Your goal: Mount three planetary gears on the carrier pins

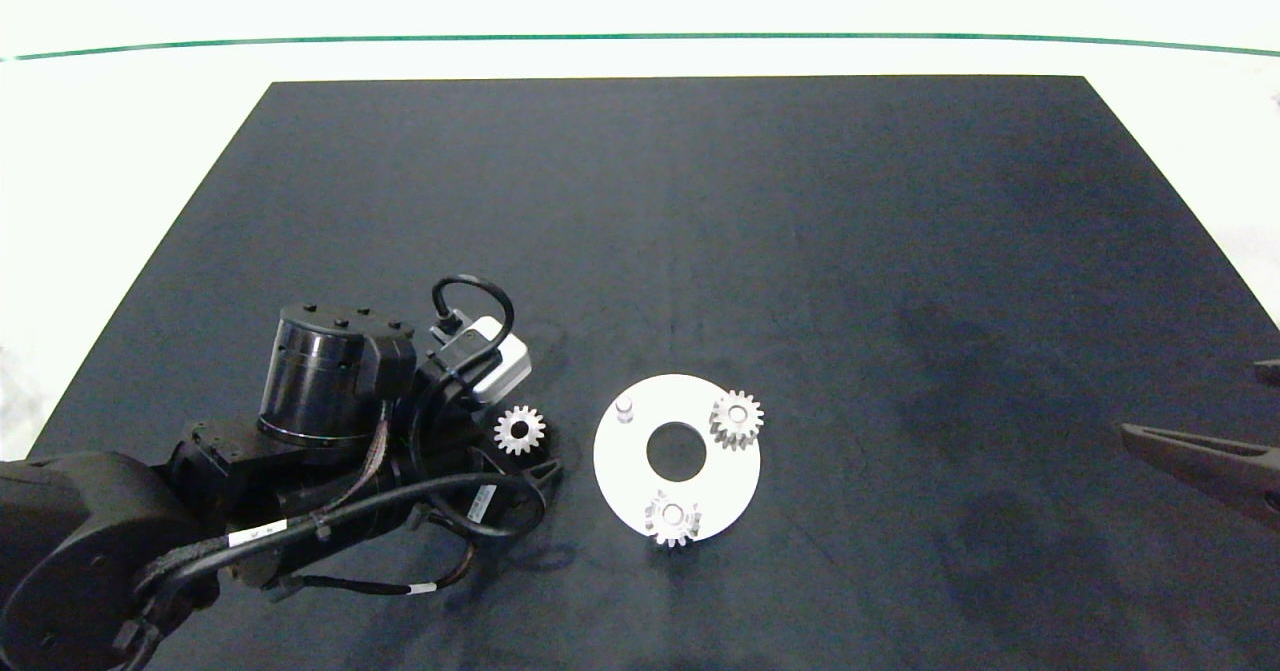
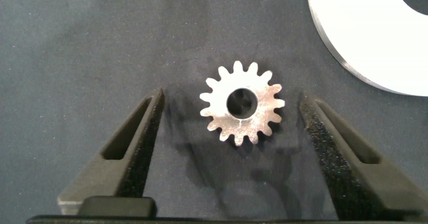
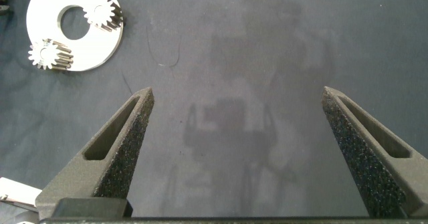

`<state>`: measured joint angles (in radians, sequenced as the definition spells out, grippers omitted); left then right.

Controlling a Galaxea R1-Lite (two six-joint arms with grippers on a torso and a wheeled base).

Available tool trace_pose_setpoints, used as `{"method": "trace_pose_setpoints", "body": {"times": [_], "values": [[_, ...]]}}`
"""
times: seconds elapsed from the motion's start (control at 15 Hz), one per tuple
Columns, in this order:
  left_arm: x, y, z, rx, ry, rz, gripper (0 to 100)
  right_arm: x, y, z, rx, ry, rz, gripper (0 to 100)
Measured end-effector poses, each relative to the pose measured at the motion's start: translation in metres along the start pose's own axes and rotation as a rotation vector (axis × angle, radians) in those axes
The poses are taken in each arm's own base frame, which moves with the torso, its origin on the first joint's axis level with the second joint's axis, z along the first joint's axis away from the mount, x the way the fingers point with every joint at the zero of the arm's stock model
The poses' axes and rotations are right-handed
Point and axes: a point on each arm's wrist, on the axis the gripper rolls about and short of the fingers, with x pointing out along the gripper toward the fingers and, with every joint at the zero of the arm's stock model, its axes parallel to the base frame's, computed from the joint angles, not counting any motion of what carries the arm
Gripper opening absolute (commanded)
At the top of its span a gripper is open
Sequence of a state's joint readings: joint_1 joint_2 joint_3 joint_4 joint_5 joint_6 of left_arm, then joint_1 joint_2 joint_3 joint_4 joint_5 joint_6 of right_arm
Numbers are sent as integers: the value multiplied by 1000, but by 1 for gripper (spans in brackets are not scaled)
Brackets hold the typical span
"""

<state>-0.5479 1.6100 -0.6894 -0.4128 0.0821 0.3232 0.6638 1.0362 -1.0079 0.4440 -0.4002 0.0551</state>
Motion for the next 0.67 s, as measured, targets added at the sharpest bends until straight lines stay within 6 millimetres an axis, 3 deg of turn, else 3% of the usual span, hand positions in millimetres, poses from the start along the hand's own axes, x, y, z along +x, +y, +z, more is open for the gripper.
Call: {"method": "trace_pose_setpoints", "body": {"times": [0.67], "values": [[2, -2, -1, 3, 6, -7, 58, 0, 0, 0, -1, 2, 5, 100]]}}
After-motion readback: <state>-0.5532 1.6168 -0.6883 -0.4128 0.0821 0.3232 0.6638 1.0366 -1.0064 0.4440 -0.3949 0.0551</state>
